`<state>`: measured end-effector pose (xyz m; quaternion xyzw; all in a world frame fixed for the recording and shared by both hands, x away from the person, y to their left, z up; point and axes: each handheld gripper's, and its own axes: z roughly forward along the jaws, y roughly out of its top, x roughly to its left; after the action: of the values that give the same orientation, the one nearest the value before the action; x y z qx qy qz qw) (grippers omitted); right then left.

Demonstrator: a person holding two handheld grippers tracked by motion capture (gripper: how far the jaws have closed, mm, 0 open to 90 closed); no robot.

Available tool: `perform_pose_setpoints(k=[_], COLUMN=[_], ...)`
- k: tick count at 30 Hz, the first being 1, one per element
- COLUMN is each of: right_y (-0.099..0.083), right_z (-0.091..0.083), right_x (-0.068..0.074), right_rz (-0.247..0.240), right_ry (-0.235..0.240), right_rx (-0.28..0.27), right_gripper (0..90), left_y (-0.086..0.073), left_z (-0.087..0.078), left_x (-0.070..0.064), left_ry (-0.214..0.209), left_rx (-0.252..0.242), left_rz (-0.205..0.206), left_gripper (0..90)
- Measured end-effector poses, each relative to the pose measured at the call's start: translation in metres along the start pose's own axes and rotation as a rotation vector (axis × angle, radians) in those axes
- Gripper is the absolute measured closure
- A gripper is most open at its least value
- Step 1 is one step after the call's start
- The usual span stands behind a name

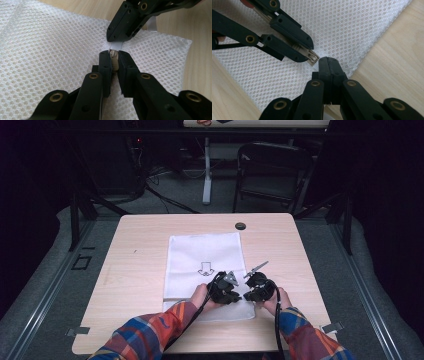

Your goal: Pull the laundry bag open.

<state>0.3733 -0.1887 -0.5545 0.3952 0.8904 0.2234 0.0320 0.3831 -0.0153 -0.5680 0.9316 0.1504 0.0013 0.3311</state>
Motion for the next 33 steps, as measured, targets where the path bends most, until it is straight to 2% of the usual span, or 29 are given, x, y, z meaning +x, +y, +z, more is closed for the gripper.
perform_pose_setpoints(k=[1,6,8,11,14,26,28,30,33], right_y=[-0.0008,0.0001,-0.0008,-0.0011,-0.0007,-0.0017,-0.0012,-0.0015,-0.0017], right_z=[0.0008,-0.0001,0.001,0.0008,0.0001,0.0007,-0.0001,0.0007,0.0006], right_x=[0.0001,0.0005,0.0011,0.0009,0.0007,0.001,0.001,0.0011,0.0007], right_rz=[0.017,0.008,0.03,0.039,0.031,0.048,0.037,0.054,0.053], right_ry=[0.004,-0.004,-0.002,0.005,0.001,0.008,0.0,0.007,0.007], right_rx=[-0.014,0.005,-0.014,-0.016,-0.005,-0.015,-0.002,-0.011,-0.01], right_gripper=[90.0,90.0,90.0,90.0,90.0,90.0,90.0,90.0,90.0], left_y=[-0.0002,-0.0006,-0.0003,-0.0008,-0.0011,-0.0014,-0.0016,-0.002,-0.0033], left_z=[0.0002,-0.0001,-0.0004,-0.0003,-0.0006,-0.0018,-0.0027,-0.0026,-0.005], left_x=[0.0003,0.0013,0.0009,0.0017,0.0022,0.001,0.0018,0.003,0.0046], left_ry=[-0.004,-0.017,-0.006,-0.012,-0.015,-0.012,-0.012,-0.028,-0.012], left_rx=[-0.004,-0.005,0.003,-0.003,-0.002,0.007,0.013,0.004,0.009], left_rz=[-0.002,-0.003,0.0,-0.004,-0.007,0.0,-0.003,-0.002,-0.003], left_gripper=[81.9,81.9,82.0,82.0,81.9,82.0,82.0,81.9,82.0])
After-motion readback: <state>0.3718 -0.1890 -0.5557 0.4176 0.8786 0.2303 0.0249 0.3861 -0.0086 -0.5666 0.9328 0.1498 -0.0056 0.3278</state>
